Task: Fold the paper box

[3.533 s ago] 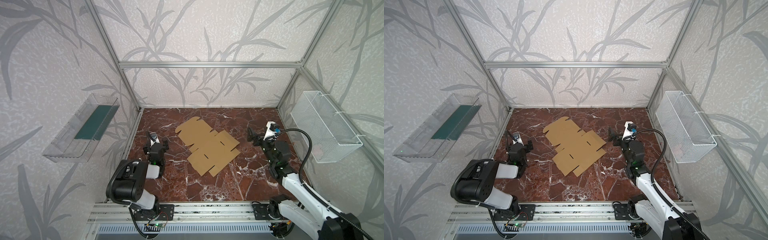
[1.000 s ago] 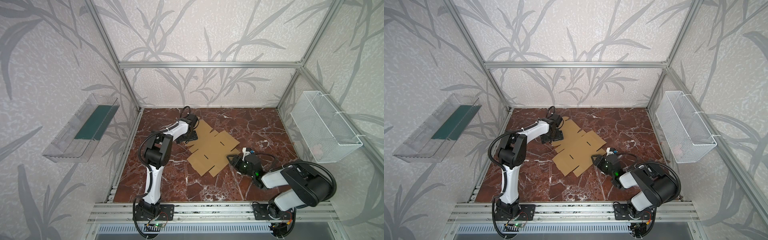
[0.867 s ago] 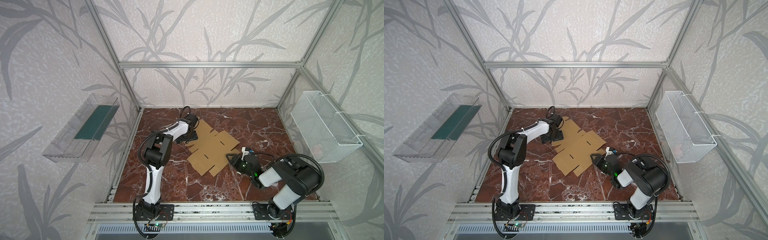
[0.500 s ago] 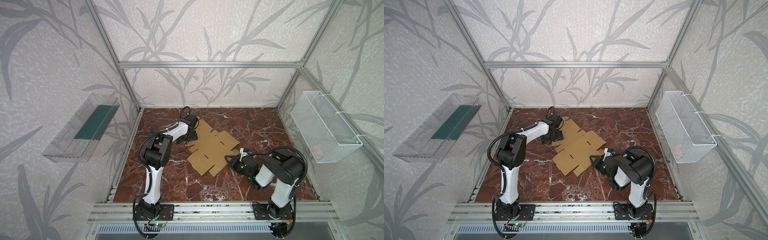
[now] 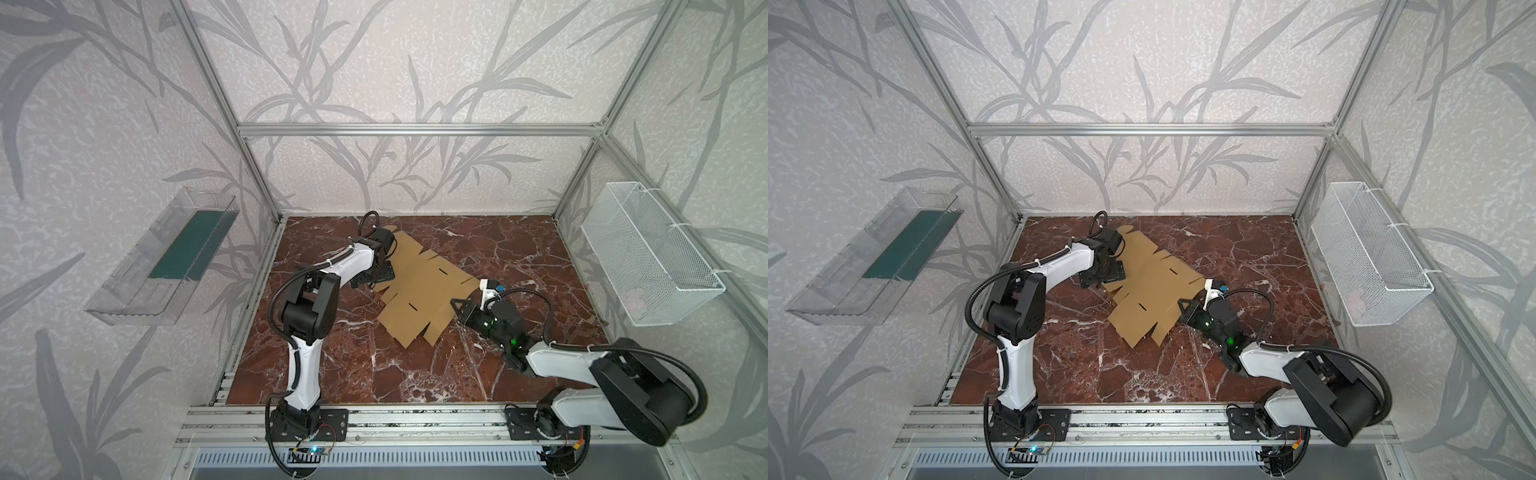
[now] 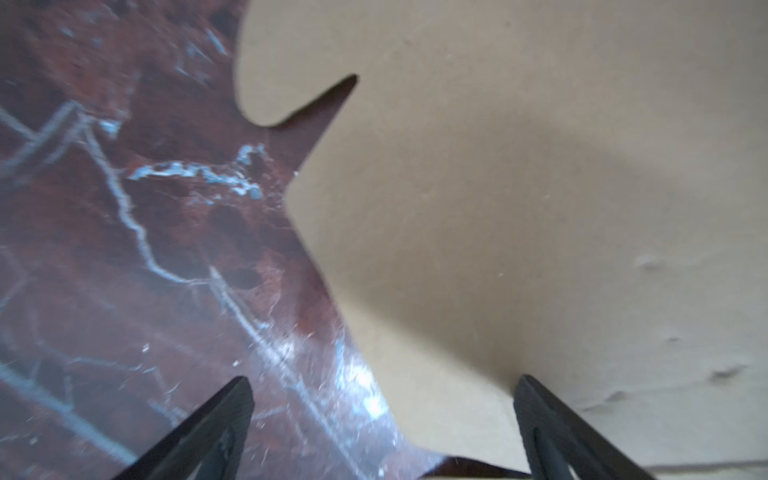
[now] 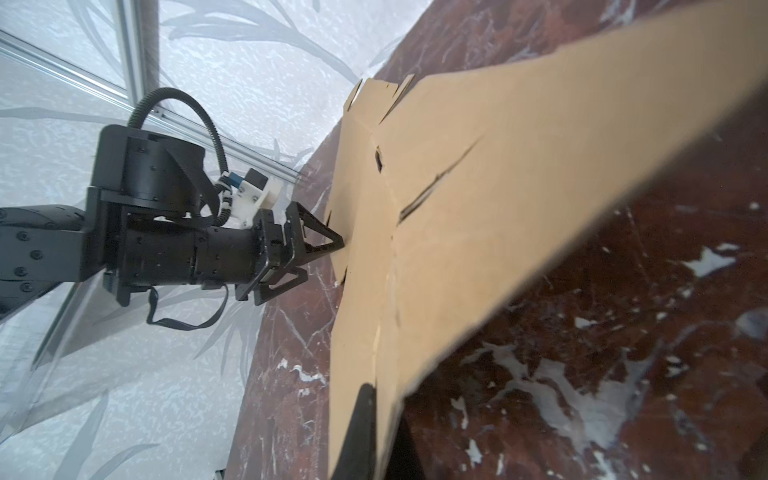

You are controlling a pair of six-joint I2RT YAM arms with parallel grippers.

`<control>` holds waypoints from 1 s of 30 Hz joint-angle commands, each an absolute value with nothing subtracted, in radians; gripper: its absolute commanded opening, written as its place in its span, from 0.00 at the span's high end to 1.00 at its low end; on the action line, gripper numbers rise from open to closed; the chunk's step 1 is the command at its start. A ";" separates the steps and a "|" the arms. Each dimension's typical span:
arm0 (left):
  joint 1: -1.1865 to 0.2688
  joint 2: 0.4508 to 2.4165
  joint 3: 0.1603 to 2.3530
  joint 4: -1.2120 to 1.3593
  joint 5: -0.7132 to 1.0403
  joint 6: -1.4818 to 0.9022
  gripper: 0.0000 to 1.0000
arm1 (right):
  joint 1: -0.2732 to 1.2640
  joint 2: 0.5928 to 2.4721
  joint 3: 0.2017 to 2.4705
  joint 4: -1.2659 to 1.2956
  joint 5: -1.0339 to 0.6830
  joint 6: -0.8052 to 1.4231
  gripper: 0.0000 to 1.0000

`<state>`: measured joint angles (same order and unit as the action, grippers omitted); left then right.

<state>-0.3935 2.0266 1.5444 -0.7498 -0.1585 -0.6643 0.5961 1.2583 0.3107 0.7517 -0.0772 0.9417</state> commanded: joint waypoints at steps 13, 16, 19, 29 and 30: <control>-0.296 1.373 1.530 -0.695 -0.088 -0.602 0.01 | 0.684 0.792 0.665 -0.067 0.138 0.285 1.00; -0.250 1.298 1.469 -0.698 -0.043 -0.620 0.01 | 0.776 0.836 0.730 -0.147 0.197 0.162 1.00; -0.231 1.245 1.402 -0.708 -0.037 -0.621 0.01 | 0.900 0.917 0.769 -0.180 0.261 0.101 1.00; -0.194 1.083 1.155 -0.723 -0.038 -0.632 0.01 | 1.265 1.204 0.839 -0.260 0.503 -0.026 1.00; -0.189 1.068 1.134 -0.728 -0.040 -0.631 0.01 | 1.288 1.223 0.836 -0.261 0.509 -0.018 1.00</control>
